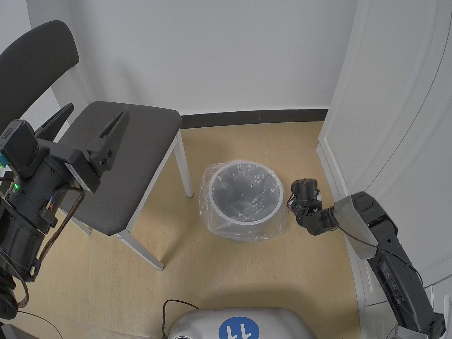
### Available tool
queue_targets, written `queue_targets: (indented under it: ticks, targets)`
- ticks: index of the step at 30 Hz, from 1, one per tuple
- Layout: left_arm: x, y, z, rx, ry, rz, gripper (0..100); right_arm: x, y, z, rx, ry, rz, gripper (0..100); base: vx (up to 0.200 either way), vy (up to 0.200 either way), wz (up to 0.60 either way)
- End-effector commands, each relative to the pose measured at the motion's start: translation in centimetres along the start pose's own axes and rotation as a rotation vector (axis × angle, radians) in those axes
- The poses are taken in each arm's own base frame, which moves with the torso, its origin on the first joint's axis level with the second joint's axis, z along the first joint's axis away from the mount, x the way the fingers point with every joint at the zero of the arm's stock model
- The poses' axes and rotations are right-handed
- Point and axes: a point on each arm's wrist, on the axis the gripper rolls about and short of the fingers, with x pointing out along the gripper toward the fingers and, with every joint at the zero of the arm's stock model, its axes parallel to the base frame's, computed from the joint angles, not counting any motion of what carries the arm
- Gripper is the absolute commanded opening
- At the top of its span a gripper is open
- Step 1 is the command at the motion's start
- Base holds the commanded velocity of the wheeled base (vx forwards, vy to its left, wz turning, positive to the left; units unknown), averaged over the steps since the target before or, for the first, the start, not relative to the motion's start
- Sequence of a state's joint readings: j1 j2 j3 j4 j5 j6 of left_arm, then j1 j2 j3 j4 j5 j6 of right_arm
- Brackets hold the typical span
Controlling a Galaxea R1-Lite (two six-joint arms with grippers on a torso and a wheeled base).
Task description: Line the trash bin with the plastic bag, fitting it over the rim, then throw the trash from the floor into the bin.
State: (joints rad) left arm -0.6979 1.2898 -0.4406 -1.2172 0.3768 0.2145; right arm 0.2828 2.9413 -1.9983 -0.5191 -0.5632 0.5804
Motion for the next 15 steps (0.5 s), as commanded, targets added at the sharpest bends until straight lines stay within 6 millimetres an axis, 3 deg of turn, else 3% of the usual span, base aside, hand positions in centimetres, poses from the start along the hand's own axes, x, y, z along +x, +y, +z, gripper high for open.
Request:
queue_targets:
  ticks: [1,4,8,15]
  targets:
    - [-0.6,0.5,1.2,-0.011,-0.043,0.01,100,-1.6,0.8,8.0,0.004,-0.176,0.01,0,0.0,0.0,0.0]
    - [-0.8,0.7,1.4,-0.007,-0.043,0.009,100,-3.9,0.5,11.5,-0.028,-0.26,0.039,0,0.0,0.0,0.0]
    - [-1.0,0.8,1.6,-0.008,-0.048,0.01,100,-7.6,-0.1,14.5,-0.079,-0.327,0.109,0,0.0,0.0,0.0]
    - [-1.2,0.9,1.8,-0.002,-0.055,0.011,100,-16.2,0.8,16.8,-0.12,-0.301,0.304,0,0.0,0.0,0.0]
